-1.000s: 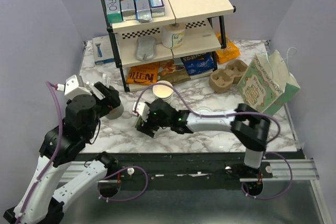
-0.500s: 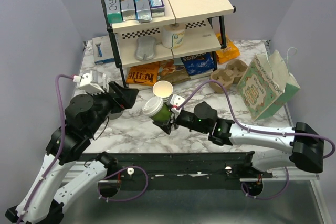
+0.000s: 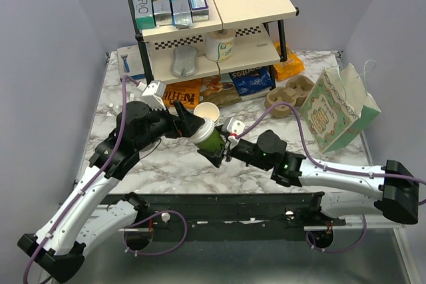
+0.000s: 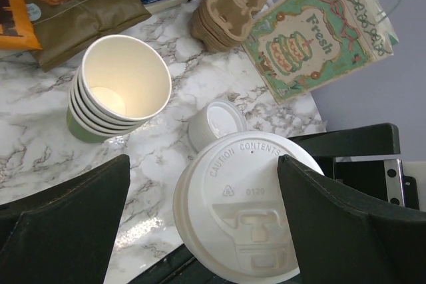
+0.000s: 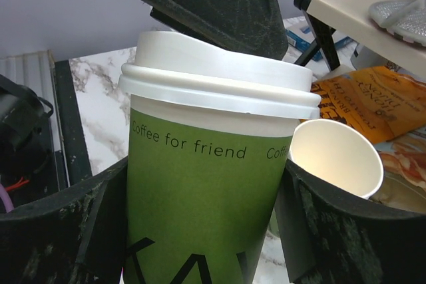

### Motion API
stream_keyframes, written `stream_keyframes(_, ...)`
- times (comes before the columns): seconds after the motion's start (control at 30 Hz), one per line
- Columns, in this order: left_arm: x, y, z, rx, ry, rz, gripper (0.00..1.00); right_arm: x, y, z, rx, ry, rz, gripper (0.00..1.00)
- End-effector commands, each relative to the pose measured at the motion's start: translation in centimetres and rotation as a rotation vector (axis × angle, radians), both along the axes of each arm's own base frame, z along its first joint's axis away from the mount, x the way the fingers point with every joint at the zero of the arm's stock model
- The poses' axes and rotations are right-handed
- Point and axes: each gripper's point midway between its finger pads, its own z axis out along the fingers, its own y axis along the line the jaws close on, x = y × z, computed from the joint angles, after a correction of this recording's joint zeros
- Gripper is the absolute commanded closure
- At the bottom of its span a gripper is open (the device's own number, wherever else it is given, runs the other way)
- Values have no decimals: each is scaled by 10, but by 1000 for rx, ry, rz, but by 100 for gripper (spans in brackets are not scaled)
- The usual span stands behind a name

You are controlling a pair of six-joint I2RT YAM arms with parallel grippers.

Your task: Pack the takeout coffee

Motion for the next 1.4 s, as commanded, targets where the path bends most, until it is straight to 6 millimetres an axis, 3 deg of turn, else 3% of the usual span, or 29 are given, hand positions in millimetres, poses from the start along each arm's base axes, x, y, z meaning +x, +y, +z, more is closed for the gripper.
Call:
stream_keyframes(0.0,-25,-17,-14,-2,29,-171,1,13,-13,43,154,-74,-96,21)
stream_keyframes(0.17,-27,-15,-34,-25,97,-137,1,22,-31,69,289,-119,-189,21)
stream_keyframes(0.2,-29,-15,-32,-63,113,-126,1,21,-35,81,337,-137,-190,21)
stream_keyframes(0.37,-36,-23,-29,-166,127,-153,1,23,-42,100,387,-181,-218,23)
stream_keyframes(0.5,-34,-19,-35,-154,154,-114,1,18,-44,115,420,-216,-198,23)
stream_keyframes(0.77,-35,-39,-13,-348,203,-160,4,22,-42,125,432,-284,-215,22)
stream_keyframes(0.93,-37,-41,-4,-427,216,-169,31,17,-50,140,506,-309,-213,22)
stream_keyframes(1.37,-44,-50,16,-576,234,-237,69,12,-63,163,597,-347,-221,22)
